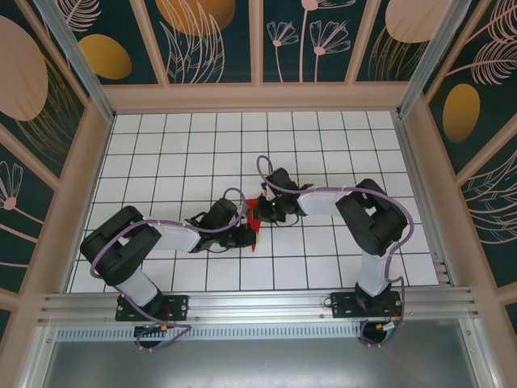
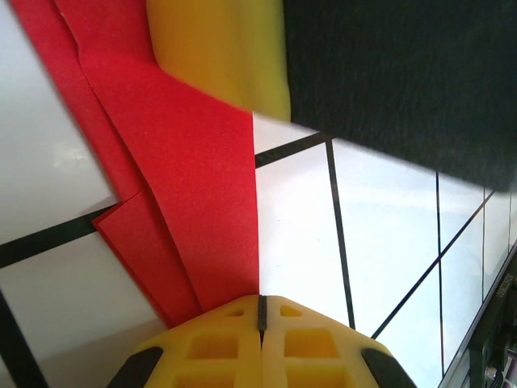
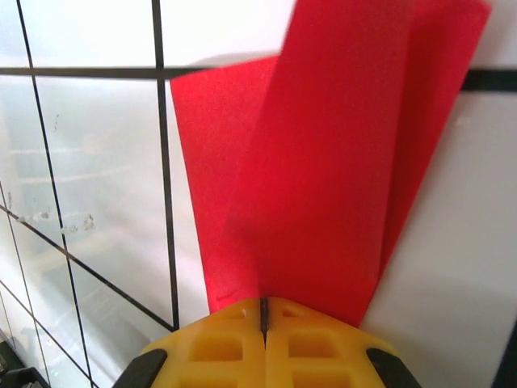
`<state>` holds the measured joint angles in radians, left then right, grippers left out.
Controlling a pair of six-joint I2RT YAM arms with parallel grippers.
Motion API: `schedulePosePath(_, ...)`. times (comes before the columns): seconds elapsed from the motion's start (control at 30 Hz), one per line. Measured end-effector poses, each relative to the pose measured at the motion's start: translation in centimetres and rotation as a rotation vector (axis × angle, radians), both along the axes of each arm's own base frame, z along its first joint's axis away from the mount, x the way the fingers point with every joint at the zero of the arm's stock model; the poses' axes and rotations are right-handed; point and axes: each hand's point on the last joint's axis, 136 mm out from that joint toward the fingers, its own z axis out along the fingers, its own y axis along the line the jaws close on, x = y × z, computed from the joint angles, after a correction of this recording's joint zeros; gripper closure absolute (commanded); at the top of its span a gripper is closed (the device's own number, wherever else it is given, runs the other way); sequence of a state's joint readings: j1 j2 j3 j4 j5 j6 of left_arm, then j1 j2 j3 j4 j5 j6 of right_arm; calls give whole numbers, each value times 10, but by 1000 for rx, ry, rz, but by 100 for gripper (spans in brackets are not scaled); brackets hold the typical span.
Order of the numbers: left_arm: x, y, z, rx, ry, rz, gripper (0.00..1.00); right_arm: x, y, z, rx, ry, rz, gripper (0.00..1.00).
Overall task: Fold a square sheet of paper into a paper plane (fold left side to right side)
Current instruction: Fold the wing for the fifth time at the center of the table.
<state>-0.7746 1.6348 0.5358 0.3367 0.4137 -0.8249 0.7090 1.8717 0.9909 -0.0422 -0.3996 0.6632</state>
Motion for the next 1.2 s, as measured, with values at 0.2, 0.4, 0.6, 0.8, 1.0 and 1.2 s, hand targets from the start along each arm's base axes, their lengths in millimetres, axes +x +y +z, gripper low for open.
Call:
schedulePosePath(0.2,0,0,0,0,0,0,100,27,-10,0,0,-24,-36,93)
schedulePosePath(0.4,1,0,0,2,-4,3,100,37,-12,0,10,1,-25,93)
schedulePosePath(0.6,1,0,0,2,-6,5,100,63,-19,1,19,-18,-51,93)
schedulePosePath(0.8,1,0,0,1,-6,5,100,114,-37,3,4,-84,-126,93)
schedulePosePath(1.0,1,0,1,0,-8,4,100,123,-51,17,-20,-140,-163,90)
schedulePosePath(1.2,0,1,1,5,-9,5,100,85,-46,66,39,-206,-131,90)
